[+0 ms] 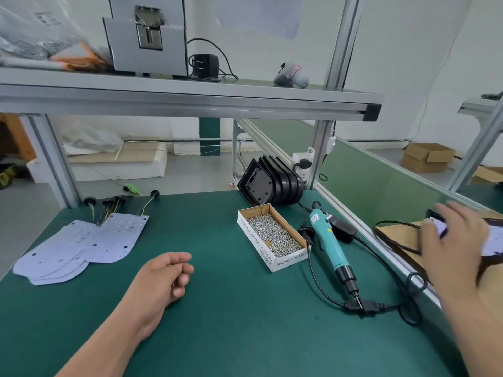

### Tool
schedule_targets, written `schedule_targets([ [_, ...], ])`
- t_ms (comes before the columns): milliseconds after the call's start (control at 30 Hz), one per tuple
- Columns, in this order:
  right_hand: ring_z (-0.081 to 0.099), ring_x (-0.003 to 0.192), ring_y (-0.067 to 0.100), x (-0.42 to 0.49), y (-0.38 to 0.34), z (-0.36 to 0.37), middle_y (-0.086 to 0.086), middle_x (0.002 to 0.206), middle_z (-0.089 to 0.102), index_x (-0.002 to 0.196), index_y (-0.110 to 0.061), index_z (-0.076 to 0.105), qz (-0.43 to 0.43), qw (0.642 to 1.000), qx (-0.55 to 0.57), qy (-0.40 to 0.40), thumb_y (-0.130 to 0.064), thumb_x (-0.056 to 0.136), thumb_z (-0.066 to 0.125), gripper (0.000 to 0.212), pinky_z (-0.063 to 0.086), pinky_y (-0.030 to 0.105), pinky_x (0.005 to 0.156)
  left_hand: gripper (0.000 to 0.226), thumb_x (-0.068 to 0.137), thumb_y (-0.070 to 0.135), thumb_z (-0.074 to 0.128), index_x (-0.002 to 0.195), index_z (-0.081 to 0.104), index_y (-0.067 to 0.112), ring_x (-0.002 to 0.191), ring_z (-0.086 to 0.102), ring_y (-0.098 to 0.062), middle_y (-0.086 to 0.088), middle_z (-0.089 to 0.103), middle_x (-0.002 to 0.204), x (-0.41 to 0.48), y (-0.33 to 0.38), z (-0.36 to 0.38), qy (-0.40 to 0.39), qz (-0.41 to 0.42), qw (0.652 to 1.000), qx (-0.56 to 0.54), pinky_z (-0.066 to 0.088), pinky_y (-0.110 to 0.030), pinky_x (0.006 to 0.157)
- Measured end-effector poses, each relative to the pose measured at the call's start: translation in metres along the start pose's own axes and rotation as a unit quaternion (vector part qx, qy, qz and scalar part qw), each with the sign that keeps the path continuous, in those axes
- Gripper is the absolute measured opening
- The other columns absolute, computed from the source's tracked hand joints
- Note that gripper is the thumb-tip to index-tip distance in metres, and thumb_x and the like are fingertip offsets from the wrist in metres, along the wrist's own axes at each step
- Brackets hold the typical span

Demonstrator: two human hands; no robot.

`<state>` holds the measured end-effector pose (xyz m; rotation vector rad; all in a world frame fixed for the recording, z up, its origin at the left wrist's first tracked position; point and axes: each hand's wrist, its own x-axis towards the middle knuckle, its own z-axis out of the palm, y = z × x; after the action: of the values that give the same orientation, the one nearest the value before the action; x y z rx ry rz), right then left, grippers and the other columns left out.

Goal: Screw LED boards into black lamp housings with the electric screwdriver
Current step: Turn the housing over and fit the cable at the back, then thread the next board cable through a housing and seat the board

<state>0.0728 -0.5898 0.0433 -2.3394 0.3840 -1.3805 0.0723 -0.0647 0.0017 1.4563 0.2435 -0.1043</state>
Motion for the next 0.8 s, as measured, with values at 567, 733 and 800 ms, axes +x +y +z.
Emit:
schedule_targets([
  [567,0.033,0.151,0.033,0.011,-0.192,0.172,0.001,0.153,0.057,0.135,-0.017,0.071,-0.357,0.867,-0.070,-0.342,-0.012,0.101,0.064,0.035,0.033,0.050,0.123,0.023,0.105,-0.015,0.045,0.121,0.062,-0.015,0.081,0.080,-0.022,-0.022,0.078,0.093,0.000,0.010,-0.011,-0.018,-0.095,0.958,-0.272,0.063,-0.022,0.062],
  [733,0.019,0.159,0.034,0.018,-0.213,0.203,-0.007,0.148,0.058,0.122,-0.028,0.076,-0.428,0.805,-0.206,-0.355,-0.003,0.089,0.059,0.044,0.017,0.054,0.124,0.023,0.108,-0.007,0.046,0.124,0.058,-0.019,0.093,0.080,-0.032,-0.031,0.075,0.109,-0.002,0.014,-0.011,-0.008,-0.115,0.924,-0.364,0.065,-0.027,0.066],
  [800,0.021,0.157,0.034,0.018,-0.213,0.209,-0.009,0.136,0.064,0.117,-0.029,0.077,-0.436,0.782,-0.248,-0.371,0.000,0.084,0.056,0.048,0.013,0.052,0.125,0.026,0.106,-0.010,0.045,0.128,0.055,-0.020,0.101,0.078,-0.039,-0.036,0.070,0.119,-0.004,0.017,-0.013,-0.025,-0.136,0.904,-0.406,0.067,-0.035,0.073],
])
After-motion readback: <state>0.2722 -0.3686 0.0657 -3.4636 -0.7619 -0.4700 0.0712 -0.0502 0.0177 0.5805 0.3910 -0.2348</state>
